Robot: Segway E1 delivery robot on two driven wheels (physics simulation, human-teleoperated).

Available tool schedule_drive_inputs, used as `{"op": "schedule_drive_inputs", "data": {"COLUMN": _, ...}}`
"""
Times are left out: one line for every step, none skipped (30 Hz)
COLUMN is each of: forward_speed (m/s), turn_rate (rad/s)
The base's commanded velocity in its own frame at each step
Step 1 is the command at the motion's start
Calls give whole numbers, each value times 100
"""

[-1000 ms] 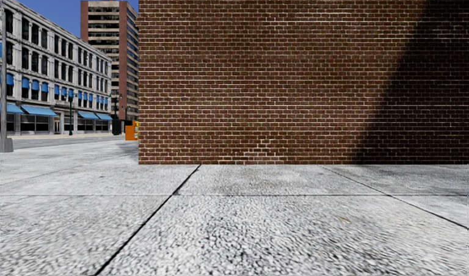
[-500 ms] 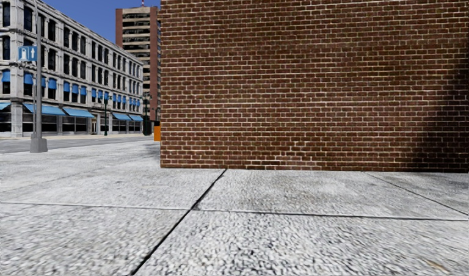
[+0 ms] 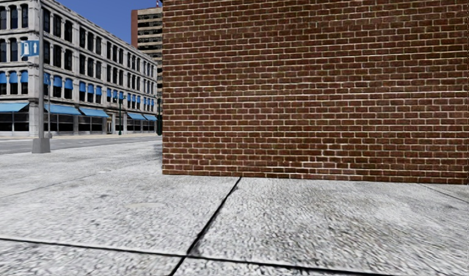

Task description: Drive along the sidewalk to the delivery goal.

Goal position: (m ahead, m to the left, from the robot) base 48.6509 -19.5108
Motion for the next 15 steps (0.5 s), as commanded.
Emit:
{"op": "schedule_drive_inputs", "data": {"forward_speed": 182, "turn_rate": 24}}
{"op": "schedule_drive_inputs", "data": {"forward_speed": 181, "turn_rate": 35}}
{"op": "schedule_drive_inputs", "data": {"forward_speed": 181, "turn_rate": 35}}
{"op": "schedule_drive_inputs", "data": {"forward_speed": 181, "turn_rate": 42}}
{"op": "schedule_drive_inputs", "data": {"forward_speed": 180, "turn_rate": 47}}
{"op": "schedule_drive_inputs", "data": {"forward_speed": 180, "turn_rate": 47}}
{"op": "schedule_drive_inputs", "data": {"forward_speed": 180, "turn_rate": 51}}
{"op": "schedule_drive_inputs", "data": {"forward_speed": 180, "turn_rate": 54}}
{"op": "schedule_drive_inputs", "data": {"forward_speed": 180, "turn_rate": 57}}
{"op": "schedule_drive_inputs", "data": {"forward_speed": 180, "turn_rate": 57}}
{"op": "schedule_drive_inputs", "data": {"forward_speed": 180, "turn_rate": 58}}
{"op": "schedule_drive_inputs", "data": {"forward_speed": 180, "turn_rate": 60}}
{"op": "schedule_drive_inputs", "data": {"forward_speed": 180, "turn_rate": 64}}
{"op": "schedule_drive_inputs", "data": {"forward_speed": 180, "turn_rate": 64}}
{"op": "schedule_drive_inputs", "data": {"forward_speed": 180, "turn_rate": 66}}
